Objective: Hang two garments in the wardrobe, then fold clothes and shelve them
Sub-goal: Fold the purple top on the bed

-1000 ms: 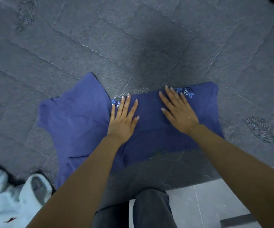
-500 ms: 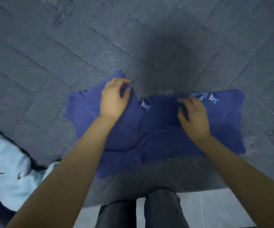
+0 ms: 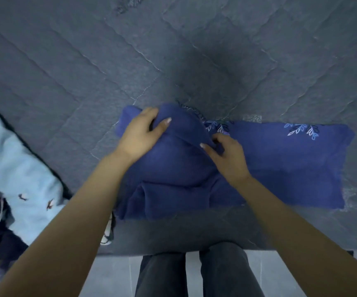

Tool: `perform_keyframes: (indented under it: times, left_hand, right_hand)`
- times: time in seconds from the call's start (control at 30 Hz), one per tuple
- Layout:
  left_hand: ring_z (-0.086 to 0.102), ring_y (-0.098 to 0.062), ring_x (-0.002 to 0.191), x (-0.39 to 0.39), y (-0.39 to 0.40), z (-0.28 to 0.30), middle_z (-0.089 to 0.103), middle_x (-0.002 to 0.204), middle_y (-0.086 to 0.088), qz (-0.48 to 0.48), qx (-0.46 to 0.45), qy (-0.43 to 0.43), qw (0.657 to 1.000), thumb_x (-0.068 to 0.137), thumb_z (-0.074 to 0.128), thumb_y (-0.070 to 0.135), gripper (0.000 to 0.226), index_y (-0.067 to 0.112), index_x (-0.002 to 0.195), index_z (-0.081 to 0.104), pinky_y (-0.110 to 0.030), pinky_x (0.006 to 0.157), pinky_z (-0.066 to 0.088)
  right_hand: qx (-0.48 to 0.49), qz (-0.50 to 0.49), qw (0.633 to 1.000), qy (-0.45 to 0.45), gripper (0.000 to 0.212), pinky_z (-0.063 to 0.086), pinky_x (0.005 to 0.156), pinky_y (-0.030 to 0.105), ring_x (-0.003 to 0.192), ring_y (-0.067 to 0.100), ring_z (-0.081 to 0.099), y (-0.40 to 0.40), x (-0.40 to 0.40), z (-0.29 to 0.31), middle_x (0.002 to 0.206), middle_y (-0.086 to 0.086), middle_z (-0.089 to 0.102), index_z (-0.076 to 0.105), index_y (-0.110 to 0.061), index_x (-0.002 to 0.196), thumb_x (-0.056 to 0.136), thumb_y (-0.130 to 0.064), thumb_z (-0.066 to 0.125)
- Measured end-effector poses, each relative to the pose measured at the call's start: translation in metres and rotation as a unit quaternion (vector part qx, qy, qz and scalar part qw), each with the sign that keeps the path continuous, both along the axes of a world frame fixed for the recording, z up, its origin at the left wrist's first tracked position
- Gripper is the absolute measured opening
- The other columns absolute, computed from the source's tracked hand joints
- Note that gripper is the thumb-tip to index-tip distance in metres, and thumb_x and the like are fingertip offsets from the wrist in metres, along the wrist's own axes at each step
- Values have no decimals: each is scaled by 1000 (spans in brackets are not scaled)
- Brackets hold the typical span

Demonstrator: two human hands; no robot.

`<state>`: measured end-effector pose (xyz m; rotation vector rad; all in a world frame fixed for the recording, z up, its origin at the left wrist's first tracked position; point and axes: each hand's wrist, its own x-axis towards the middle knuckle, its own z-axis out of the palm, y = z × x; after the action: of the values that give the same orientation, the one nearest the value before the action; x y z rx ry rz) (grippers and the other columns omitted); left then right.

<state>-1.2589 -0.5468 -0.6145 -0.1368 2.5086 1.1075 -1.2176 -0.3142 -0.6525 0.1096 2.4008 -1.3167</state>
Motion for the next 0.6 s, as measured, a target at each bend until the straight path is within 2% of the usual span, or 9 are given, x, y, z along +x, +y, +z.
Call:
perform_keyframes:
  times: [0.07,0.13,0.2,0.23,0.3,0.4,0.47,0.5,0.6]
  left_hand:
    - [43,-2,50,44,-17,18,37,53,11,2,-23,18,1000,99,53,31,24,19,79,47,-27,55,23]
    - [50,-12,49,80,-29,29,43,50,7,-30,-54,23,998,98,49,39,31,9,94,57,-29,53,25]
    - [58,-32,63,103,-38,27,59,64,-7,-87,-74,23,993,93,40,46,50,1,101,59,-32,54,33]
    - [60,-36,71,110,-42,24,64,75,-15,-95,-72,5,993,91,37,48,55,-1,104,59,-36,58,40]
    - [62,-37,82,115,-47,15,67,90,-19,-55,-56,-27,997,93,42,46,51,1,108,59,-44,68,48]
    - [63,-34,76,106,-49,-7,65,77,-12,90,-34,-59,994,97,54,36,32,5,104,58,-43,67,49]
    - [62,-29,74,88,-50,-21,58,68,1,144,-45,-79,985,96,57,34,27,9,104,57,-40,67,47]
    - [62,-26,78,79,-51,-27,59,73,5,157,-45,-78,984,94,60,32,24,11,106,57,-39,71,48]
    - [57,-26,101,52,-59,-41,63,105,-3,153,-94,0,984,89,65,26,27,13,113,60,-40,89,45]
  right_hand:
    - [50,136,985,92,14,40,73,26,73,18,57,14,4,6,79,-2,64,67,-12,86,88,-25,71]
    - [64,219,967,110,13,46,82,31,83,20,64,23,6,7,90,-1,70,71,-12,95,88,-23,72]
    - [65,256,959,104,16,48,86,34,90,20,67,25,8,7,97,0,72,73,-11,99,87,-22,72]
    - [64,264,958,94,16,48,87,33,91,20,67,23,9,7,99,0,73,73,-11,99,86,-20,72]
    - [57,255,963,62,15,46,84,24,89,20,67,15,7,5,96,1,72,72,-9,99,86,-14,73]
    - [26,147,988,-35,17,42,73,12,81,19,60,-2,-4,-2,83,4,64,68,-8,101,84,-4,71]
    - [24,75,995,-66,19,43,73,17,78,18,54,-12,-17,-9,80,6,59,65,-7,104,86,-5,69]
    - [32,50,995,-75,21,45,76,22,79,19,54,-16,-24,-13,83,7,59,64,-7,107,87,-8,69]
    - [104,60,993,-6,31,48,86,37,93,26,57,-23,-35,-16,101,11,61,62,-5,114,86,-14,71]
